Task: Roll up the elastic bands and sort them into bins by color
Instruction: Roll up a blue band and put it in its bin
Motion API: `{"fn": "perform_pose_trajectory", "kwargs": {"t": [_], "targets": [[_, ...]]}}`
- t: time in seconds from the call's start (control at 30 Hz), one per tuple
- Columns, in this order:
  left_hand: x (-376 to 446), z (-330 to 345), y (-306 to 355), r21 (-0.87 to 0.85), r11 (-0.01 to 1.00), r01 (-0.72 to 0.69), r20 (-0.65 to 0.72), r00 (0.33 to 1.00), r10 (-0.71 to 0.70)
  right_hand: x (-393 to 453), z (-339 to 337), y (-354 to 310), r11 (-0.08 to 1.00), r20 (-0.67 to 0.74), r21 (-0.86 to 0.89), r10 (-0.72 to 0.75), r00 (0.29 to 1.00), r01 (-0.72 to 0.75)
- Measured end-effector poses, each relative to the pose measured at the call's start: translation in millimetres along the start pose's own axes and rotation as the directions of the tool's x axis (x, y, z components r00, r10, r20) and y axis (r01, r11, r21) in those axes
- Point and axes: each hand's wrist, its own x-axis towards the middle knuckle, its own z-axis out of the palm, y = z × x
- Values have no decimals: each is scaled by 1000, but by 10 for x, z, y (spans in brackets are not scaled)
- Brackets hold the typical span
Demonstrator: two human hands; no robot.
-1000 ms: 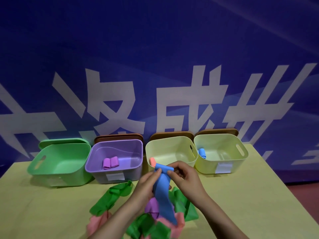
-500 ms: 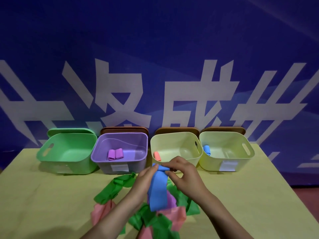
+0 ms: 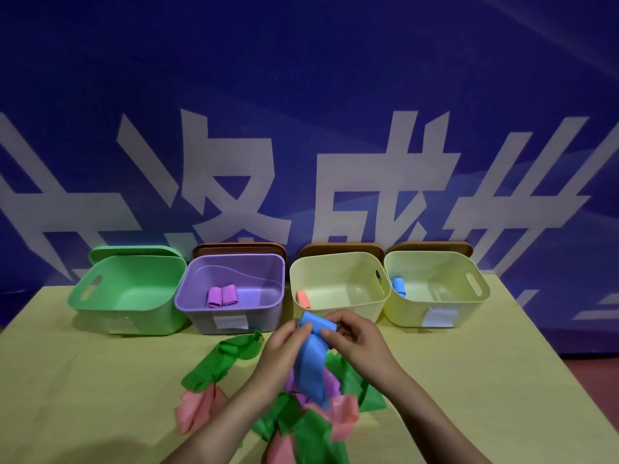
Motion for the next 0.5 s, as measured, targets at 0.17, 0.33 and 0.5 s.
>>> {"fn": "perform_pose_trajectory", "kwargs": {"t": [0.17,0.33,0.5], "targets": [[-15,59,-42,53,998,35,18,999,-36,-15,-21,57,993,-65,-107,-58,996,50],[-24,116,-31,22,999,31,-24,999,-31,-52,36,153,974,-138,-208,-118,983,88],[27,104,-33,-39,995,89,-3,996,-89,-32,-8,114,975,-130,-159,-179,975,158]]}}
